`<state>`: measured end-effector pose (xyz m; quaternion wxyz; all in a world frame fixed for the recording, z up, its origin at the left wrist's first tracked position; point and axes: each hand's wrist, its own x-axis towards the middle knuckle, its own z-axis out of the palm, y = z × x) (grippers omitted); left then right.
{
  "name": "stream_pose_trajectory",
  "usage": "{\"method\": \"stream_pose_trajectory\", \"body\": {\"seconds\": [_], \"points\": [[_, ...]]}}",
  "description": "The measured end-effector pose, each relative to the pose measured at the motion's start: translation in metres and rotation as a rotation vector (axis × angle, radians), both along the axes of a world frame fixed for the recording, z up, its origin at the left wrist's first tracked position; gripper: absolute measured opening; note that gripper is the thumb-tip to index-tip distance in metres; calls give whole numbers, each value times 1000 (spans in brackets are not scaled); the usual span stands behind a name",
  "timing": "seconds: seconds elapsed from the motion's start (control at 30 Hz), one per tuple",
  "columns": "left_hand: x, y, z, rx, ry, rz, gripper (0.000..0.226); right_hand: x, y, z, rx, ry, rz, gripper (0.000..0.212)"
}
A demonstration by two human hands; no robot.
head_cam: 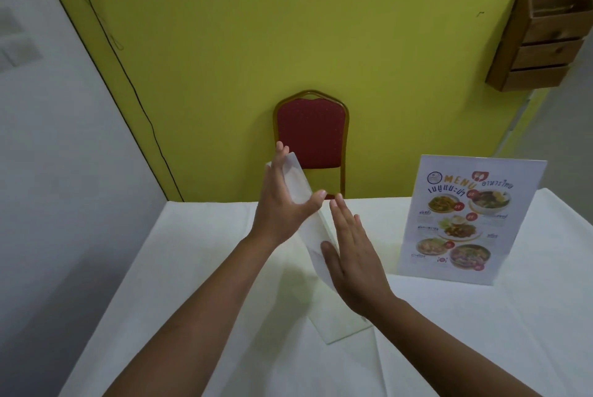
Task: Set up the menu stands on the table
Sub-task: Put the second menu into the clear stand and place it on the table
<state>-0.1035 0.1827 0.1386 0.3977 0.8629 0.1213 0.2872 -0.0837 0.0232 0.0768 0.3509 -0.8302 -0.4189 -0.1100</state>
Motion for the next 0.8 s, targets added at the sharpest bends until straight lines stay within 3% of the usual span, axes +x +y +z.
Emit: {"method": "stream_pose_trajectory", "body": {"seconds": [0.23,0.43,0.8], "points": [[-42,25,1,-17,65,45,101,7,8,4,-58,131,120,65],[-60,18,7,114,120,11,97,26,31,-9,-175,229,137,70],[-102,30,0,214,207,147,89,26,60,-29,-138,493,171,96]]}}
